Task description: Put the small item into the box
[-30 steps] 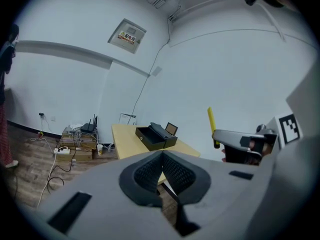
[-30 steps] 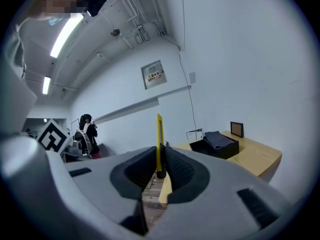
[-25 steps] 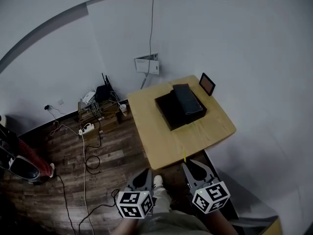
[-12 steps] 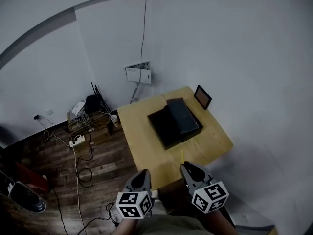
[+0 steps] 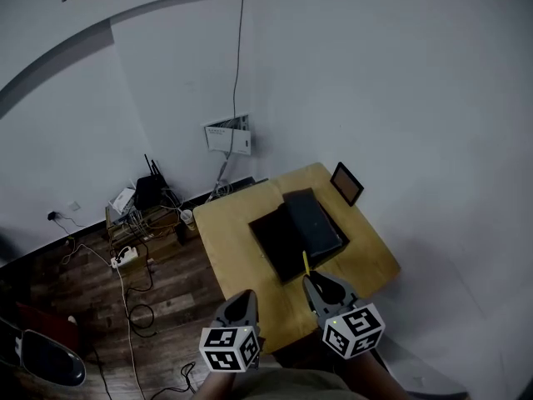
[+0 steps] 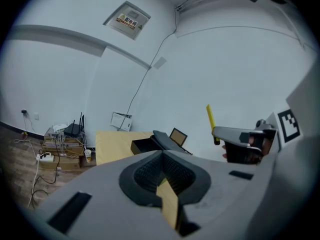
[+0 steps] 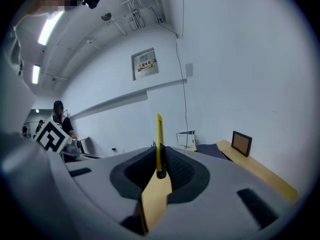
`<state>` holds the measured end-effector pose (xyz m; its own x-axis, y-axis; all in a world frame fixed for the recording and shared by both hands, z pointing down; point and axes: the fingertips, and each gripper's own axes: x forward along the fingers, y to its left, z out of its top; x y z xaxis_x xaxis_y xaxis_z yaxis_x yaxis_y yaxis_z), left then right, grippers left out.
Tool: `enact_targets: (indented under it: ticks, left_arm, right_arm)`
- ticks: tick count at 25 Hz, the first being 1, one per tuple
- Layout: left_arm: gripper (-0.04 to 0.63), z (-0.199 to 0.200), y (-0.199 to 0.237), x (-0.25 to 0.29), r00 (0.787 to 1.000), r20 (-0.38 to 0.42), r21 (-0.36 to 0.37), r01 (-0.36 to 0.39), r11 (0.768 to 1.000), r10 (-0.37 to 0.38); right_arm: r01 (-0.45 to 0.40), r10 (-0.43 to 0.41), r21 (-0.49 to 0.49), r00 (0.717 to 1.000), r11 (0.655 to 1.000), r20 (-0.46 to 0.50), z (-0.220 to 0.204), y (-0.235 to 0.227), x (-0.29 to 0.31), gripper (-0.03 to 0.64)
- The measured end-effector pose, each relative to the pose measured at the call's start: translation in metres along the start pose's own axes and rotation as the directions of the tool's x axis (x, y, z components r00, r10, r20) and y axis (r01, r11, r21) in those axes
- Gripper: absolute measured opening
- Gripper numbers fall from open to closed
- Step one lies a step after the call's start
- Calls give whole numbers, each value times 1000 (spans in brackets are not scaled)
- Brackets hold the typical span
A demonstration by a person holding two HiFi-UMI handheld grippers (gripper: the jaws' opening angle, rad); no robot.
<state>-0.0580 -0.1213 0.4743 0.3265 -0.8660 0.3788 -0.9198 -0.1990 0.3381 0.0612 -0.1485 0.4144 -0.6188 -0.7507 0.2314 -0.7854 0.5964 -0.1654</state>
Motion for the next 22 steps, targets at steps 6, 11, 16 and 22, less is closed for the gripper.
enact_targets:
  ticks: [6,11,16,22]
  left_arm:
    - [2,8,17,27,999,-35,-12,6,1000,-6]
    - [2,4,32,44,998,-68,-22,14,1000,-16]
    - [2,0,44,56,994,-103,-29,28,999,-30]
    - [2,-6,58,73,990,-138,-46,33,998,-39]
  right_arm:
    - [15,-15,0,999,1000,-31,-2,-18,38,48]
    - [29,-29,6,996,1000,-82,-17,-31,75,48]
    - [42,-41,4,988,999,-152,-38,-43,113,48]
    - [53,-55,-14,966,998,-254,-73,-58,153,48]
